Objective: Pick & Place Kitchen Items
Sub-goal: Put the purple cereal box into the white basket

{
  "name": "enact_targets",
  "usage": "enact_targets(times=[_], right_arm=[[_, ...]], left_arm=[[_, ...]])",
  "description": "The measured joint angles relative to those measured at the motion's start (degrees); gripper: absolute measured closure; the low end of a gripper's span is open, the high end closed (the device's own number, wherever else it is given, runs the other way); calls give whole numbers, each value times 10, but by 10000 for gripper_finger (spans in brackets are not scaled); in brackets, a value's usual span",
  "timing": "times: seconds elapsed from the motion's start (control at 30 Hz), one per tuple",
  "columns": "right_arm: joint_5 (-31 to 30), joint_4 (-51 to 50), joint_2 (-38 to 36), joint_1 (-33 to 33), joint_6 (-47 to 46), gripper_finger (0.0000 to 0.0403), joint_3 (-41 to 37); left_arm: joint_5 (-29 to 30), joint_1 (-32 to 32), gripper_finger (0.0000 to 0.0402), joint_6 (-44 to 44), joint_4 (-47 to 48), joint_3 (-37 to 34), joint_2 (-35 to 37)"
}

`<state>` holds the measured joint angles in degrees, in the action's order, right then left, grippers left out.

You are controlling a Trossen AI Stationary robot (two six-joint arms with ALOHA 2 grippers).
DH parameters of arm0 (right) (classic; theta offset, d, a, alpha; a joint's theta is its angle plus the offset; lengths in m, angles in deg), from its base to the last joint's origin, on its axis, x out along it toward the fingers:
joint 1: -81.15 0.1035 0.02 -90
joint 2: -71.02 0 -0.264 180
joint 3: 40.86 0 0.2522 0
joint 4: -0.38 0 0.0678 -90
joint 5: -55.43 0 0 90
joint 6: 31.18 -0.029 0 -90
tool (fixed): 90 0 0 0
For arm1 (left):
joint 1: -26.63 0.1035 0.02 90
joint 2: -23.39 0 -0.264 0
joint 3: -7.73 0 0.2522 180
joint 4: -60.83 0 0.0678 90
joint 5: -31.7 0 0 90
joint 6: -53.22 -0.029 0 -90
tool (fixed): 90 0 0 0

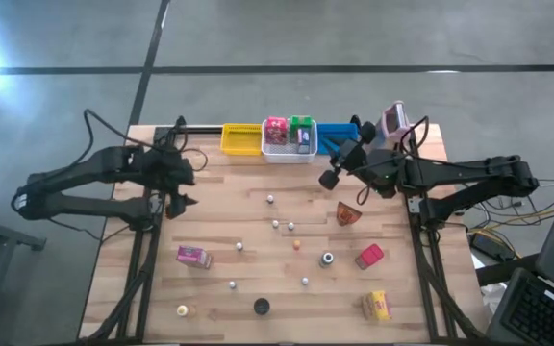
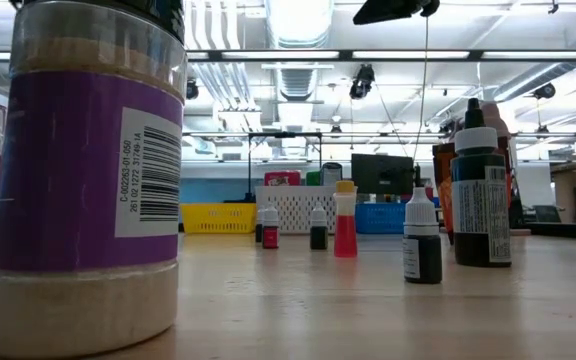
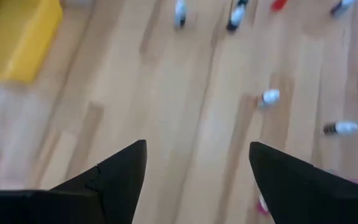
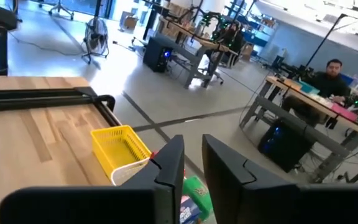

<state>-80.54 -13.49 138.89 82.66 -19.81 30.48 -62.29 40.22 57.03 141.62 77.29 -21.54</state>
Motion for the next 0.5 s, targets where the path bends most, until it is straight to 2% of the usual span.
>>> enact_targets(times=[0.3, 0.5], right_arm=[[0, -1, 4, -1, 2, 369, 0], [0, -1, 3, -1, -21, 365, 0]], left_arm=[[-10, -31, 113, 55, 121, 2, 1], [-10, -46, 113, 46, 139, -19, 14]])
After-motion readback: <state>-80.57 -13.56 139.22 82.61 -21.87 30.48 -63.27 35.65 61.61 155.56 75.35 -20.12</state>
